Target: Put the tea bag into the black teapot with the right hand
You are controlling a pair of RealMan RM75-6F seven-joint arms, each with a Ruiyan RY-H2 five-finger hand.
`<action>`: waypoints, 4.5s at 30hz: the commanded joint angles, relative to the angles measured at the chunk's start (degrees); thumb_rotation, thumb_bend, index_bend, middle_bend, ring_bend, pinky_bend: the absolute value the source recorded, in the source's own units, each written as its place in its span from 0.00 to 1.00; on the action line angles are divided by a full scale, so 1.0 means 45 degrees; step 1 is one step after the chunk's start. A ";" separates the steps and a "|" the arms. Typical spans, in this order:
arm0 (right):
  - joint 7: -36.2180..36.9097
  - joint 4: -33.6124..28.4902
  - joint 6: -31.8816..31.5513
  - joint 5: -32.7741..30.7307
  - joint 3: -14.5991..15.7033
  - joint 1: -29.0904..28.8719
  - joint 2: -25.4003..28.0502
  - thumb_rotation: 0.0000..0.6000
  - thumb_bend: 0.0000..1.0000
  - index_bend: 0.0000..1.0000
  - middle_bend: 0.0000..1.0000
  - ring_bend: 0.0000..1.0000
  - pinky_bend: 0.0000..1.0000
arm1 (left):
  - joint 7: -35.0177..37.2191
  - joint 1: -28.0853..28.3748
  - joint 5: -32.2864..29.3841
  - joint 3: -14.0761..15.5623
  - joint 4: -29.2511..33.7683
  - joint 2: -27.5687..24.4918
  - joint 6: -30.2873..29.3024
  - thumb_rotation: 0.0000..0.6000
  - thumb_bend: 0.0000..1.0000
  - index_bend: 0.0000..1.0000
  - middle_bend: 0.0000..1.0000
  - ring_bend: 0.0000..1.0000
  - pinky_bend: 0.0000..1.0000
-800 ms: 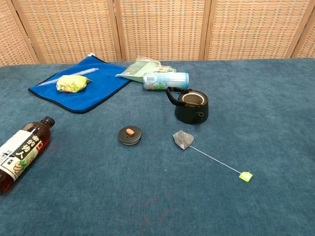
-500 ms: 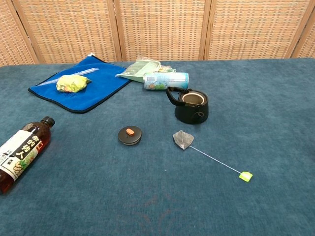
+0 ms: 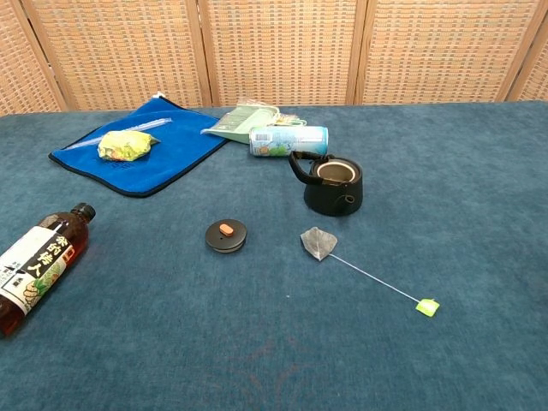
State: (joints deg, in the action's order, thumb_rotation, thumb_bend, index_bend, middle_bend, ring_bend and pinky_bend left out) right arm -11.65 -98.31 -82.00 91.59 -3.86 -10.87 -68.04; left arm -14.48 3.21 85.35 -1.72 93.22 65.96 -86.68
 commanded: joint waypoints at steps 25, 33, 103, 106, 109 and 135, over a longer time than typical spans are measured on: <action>0.0941 0.0130 0.4525 0.0066 -0.0121 -0.3344 -0.0455 1.00 0.40 0.42 0.82 0.84 0.89 | -0.0588 0.0281 -0.0222 -0.0292 0.0403 -0.0333 0.0144 1.00 0.35 0.00 0.00 0.00 0.00; 0.0533 0.0501 0.5244 -0.0389 -0.0029 -0.3802 -0.0866 1.00 0.40 0.48 0.91 0.94 0.97 | -0.0768 0.0363 -0.0237 -0.0349 0.0614 -0.0452 0.0160 1.00 0.35 0.00 0.00 0.00 0.00; -0.0644 0.3252 0.7537 -0.2263 0.0950 -0.5433 -0.3535 1.00 0.45 0.56 0.96 0.99 1.00 | -0.0700 0.0514 -0.1188 -0.0462 0.0394 -0.0381 0.0499 1.00 0.35 0.00 0.00 0.00 0.00; -0.0650 0.3264 0.7539 -0.2272 0.0963 -0.5454 -0.3554 1.00 0.45 0.56 0.96 0.99 1.00 | -0.0681 0.0508 -0.1200 -0.0456 0.0374 -0.0369 0.0497 1.00 0.35 0.00 0.00 0.00 0.00; -0.0660 0.3288 0.7552 -0.2291 0.0960 -0.5486 -0.3591 1.00 0.45 0.57 0.96 0.99 1.00 | -0.0668 0.0513 -0.1204 -0.0455 0.0353 -0.0358 0.0504 1.00 0.35 0.00 0.00 0.00 0.00; -0.0578 0.3450 0.7381 -0.2404 0.0956 -0.5584 -0.3799 1.00 0.57 0.59 0.97 0.99 1.00 | -0.0514 0.0468 -0.1266 -0.0436 0.0207 -0.0324 0.0478 1.00 0.35 0.00 0.00 0.00 0.00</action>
State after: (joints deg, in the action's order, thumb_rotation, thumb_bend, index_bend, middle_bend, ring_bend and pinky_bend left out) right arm -14.26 -82.79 -48.77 80.77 0.44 -36.00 -85.13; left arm -16.80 5.32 79.66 -3.68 94.15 64.50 -84.53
